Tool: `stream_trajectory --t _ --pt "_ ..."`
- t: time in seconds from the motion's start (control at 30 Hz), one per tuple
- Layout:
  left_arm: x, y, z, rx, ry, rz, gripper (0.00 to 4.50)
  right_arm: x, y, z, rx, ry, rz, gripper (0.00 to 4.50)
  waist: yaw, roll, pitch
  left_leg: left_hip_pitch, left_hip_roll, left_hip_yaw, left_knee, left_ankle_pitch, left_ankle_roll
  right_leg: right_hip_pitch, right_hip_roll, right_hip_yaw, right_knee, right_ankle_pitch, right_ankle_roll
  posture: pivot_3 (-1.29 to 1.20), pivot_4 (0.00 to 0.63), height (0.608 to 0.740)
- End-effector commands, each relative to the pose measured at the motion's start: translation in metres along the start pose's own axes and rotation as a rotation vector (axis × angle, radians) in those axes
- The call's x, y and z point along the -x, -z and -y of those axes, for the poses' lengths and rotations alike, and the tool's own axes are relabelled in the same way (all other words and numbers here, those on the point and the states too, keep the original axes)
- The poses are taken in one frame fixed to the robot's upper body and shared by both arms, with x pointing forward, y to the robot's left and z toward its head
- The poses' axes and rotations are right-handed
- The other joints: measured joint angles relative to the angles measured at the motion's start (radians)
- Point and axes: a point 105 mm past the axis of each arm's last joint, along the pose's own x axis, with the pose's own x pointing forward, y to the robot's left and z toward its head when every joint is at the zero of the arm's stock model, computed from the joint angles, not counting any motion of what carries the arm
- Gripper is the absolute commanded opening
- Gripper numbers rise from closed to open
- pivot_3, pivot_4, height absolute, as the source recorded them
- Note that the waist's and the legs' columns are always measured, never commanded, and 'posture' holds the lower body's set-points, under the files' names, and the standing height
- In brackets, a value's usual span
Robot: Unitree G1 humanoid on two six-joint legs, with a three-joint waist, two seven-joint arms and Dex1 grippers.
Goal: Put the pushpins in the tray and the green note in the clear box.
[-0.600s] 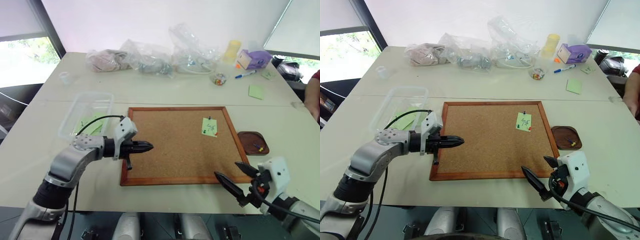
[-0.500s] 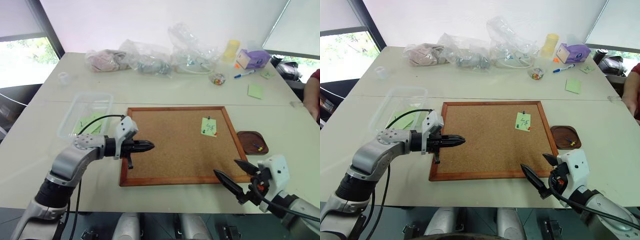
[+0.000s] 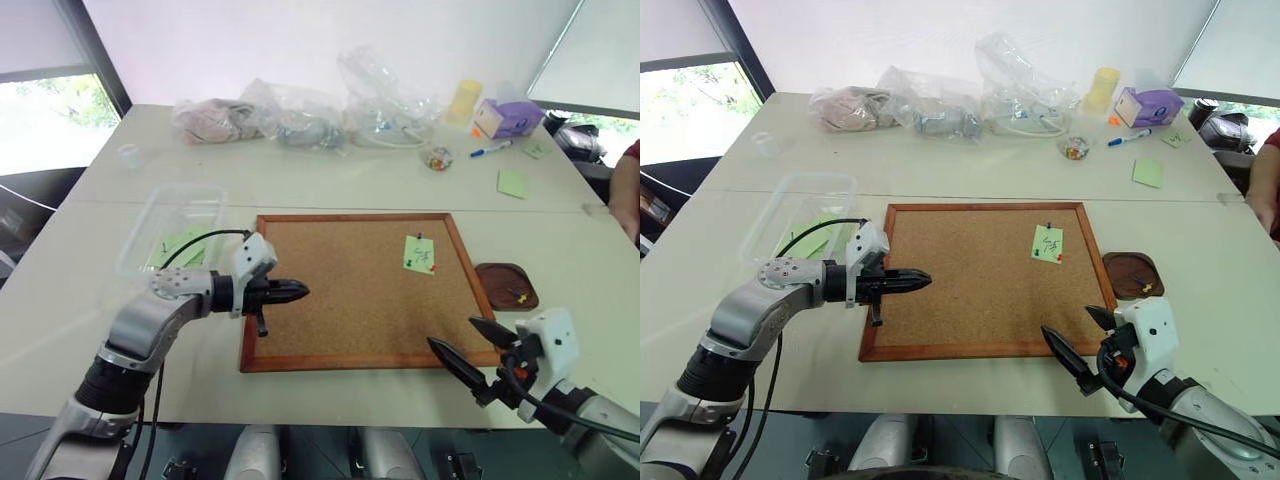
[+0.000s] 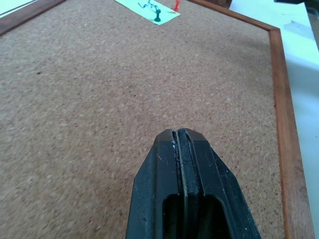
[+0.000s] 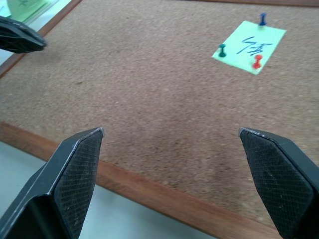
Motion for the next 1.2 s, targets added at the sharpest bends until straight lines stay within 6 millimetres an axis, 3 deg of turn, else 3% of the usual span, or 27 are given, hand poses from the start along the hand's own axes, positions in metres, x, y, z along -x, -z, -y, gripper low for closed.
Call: stream_trajectory --t 0.03,0.13,0.27,0.43,0.53,0.67,0.77,1.0,1.2 --pt "0.003 -0.021 -0.003 -0.04 0.005 0.053 0.03 0.001 -0.008 0.001 0.009 -0.001 0.035 4.5 0.0 0.0 0.0 0.0 0.0 0.0 0.0 0.0 0.0 0.0 0.0 0.0 0.0 0.0 0.0 0.0 0.15 0.737" --pt "-0.002 -0.036 -0.007 -0.056 0.044 0.08 0.03 0.001 -0.013 0.001 0.007 0.001 0.046 4.5 0.001 0.0 0.0 0.0 0.0 0.0 0.0 0.0 0.0 0.0 0.0 0.0 0.0 0.0 0.0 0.0 0.15 0.737" --pt "-0.031 -0.053 -0.018 -0.122 0.098 0.092 0.03 -0.008 -0.024 0.005 0.026 0.02 0.08 4.5 0.003 -0.001 0.0 0.0 -0.001 0.0 0.001 0.0 0.0 0.001 0.001 0.0 0.0 0.001 0.002 0.0 0.15 0.737" --pt "-0.075 -0.04 -0.033 -0.255 0.065 -0.035 0.03 -0.034 -0.049 0.018 0.078 0.085 0.143 4.5 -0.004 -0.001 0.0 0.0 -0.004 0.0 0.001 0.0 0.001 0.001 0.001 0.001 -0.001 0.002 0.003 0.0 0.15 0.737" --pt "-0.086 -0.036 -0.036 -0.268 0.06 -0.06 0.03 -0.052 -0.061 0.027 0.089 0.136 0.154 4.5 -0.004 -0.001 0.0 -0.001 -0.004 0.0 0.001 0.0 0.001 0.0 0.001 0.001 -0.001 0.002 0.003 0.0 0.15 0.737" --pt "-0.095 -0.03 -0.037 -0.299 0.086 -0.091 0.03 -0.088 -0.09 0.039 0.061 0.223 0.209 4.5 -0.004 -0.001 0.0 -0.003 -0.002 0.0 0.001 0.0 0.001 -0.003 0.001 0.001 0.001 0.002 0.003 0.0 0.15 0.737" --pt "-0.099 -0.018 -0.037 -0.322 0.102 -0.141 0.03 -0.113 -0.101 0.053 0.05 0.308 0.202 4.5 -0.001 0.0 0.0 -0.003 -0.003 0.001 0.001 0.0 0.001 -0.003 0.001 0.001 0.001 0.002 0.003 0.0 0.15 0.737" --pt "-0.105 0.001 -0.037 -0.325 0.099 -0.211 0.03 -0.151 -0.097 0.085 0.012 0.403 0.16 4.5 0.0 0.0 -0.001 -0.004 -0.003 0.001 0.001 0.0 0.001 -0.003 -0.001 0.001 -0.001 0.002 0.004 0.0 0.15 0.737" --pt "-0.107 0.002 -0.035 -0.315 0.092 -0.199 0.03 -0.163 -0.093 0.093 0.017 0.407 0.129 4.5 0.002 0.001 -0.001 -0.003 -0.003 0.0 0.001 0.0 0.001 -0.001 -0.001 0.001 0.0 0.003 0.005 0.0 0.15 0.737"
